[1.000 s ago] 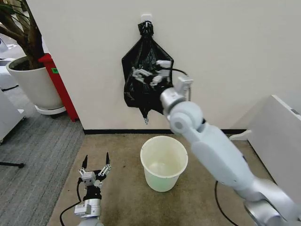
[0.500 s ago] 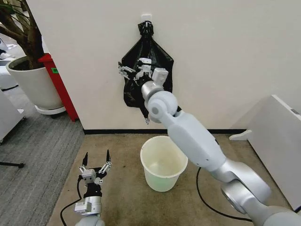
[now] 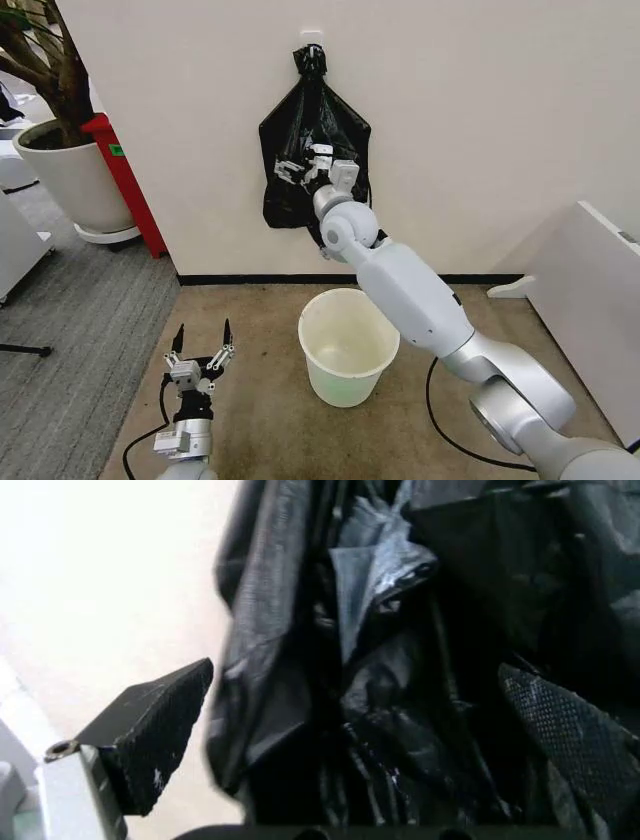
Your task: Place the garbage bag over the trash bin.
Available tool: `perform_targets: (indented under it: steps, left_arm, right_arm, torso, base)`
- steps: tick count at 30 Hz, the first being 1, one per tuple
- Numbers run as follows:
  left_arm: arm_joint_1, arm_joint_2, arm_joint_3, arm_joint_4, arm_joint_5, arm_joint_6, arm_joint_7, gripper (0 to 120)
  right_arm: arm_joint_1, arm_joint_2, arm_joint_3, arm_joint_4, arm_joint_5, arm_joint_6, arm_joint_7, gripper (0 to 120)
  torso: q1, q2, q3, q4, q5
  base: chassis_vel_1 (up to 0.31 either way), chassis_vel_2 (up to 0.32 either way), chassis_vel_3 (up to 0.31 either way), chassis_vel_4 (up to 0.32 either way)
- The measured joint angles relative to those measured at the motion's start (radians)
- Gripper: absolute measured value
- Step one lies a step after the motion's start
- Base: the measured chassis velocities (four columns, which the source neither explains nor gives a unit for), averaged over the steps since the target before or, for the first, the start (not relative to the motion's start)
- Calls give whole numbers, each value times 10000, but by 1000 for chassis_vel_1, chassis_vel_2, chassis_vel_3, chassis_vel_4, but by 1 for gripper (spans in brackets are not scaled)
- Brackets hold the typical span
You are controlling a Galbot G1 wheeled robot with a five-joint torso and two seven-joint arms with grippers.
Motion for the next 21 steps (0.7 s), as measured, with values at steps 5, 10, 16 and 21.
perform_targets:
  steps: [5, 10, 16, 21]
  left_arm:
    - [30, 13, -36, -31, -7, 2, 0, 97]
    - [27, -41, -42, -29, -7, 2, 0, 97]
    - [-4, -74, -40, 105, 4, 2, 1, 97]
    - [-14, -124, -33, 129, 29, 0, 1, 97]
  right_arm:
    - [115, -107, 2, -211, -47, 10, -76, 100]
    - [191, -94, 71, -90, 130, -35, -8, 88]
    - [174, 78, 321, 604, 856, -132, 215, 98]
    - [174, 385, 778, 610, 1337, -129, 269, 100]
  torso:
    - [0, 0, 0, 0, 0]
    - [0, 0, 1, 1, 0]
    - [0, 0, 0, 2, -1]
    - [0, 0, 0, 2, -1]
  base:
    - [0, 0, 0, 0]
    - [0, 0, 0, 0]
    - [0, 0, 0, 0]
    - [0, 0, 0, 0]
